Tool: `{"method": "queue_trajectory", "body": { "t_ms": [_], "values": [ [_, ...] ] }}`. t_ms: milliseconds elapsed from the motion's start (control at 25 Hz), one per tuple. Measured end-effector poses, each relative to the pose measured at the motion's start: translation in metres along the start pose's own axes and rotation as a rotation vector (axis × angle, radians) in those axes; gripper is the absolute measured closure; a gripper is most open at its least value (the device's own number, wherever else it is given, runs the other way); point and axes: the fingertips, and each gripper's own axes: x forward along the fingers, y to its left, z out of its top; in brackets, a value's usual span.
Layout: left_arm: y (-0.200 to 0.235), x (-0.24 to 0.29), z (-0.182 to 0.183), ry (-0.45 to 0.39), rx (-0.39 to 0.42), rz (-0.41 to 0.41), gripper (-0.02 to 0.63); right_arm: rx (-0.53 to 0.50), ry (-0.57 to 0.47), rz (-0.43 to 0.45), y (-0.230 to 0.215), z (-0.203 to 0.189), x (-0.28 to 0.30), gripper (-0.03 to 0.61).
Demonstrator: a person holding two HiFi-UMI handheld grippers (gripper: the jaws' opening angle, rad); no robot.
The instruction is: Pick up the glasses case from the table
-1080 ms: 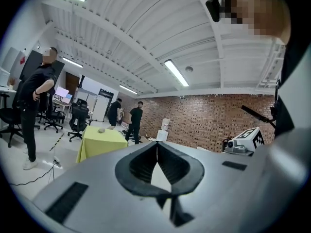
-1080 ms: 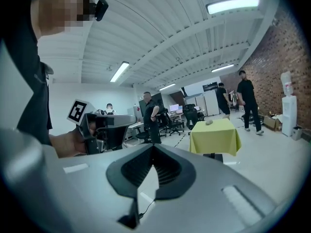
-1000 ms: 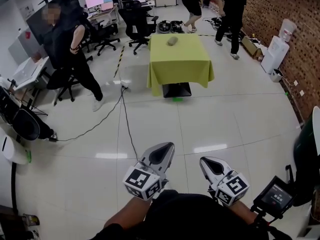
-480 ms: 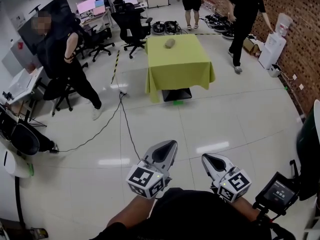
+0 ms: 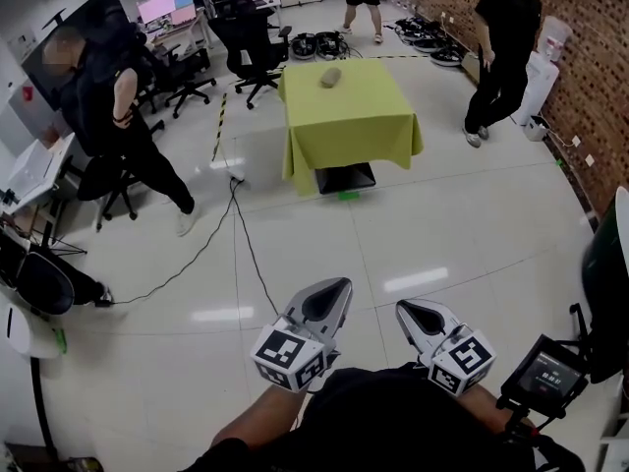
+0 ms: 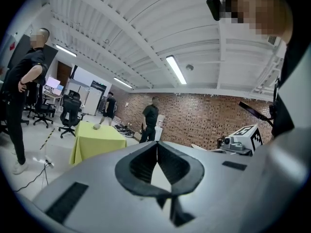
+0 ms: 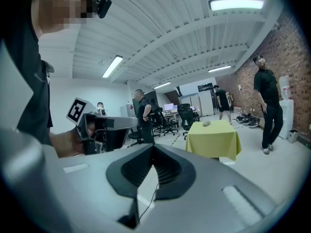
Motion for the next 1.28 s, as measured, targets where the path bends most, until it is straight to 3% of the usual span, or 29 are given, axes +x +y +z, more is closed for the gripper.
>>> {"method": "queue_trajectory", "body": {
  "t_ms": [880, 1280],
  "values": [
    [0.011, -0.024, 0.013, -0.019, -0.039, 0.064, 0.606, 0.0, 0.023, 0.062, 0.02, 0.009, 0.014, 0.577],
    [0.024, 0.039, 0.001, 0.003, -0.024, 0.065, 0.606, 0.029, 0.005, 0.081, -0.041, 0.002, 0.034, 0.577]
  ]
}}
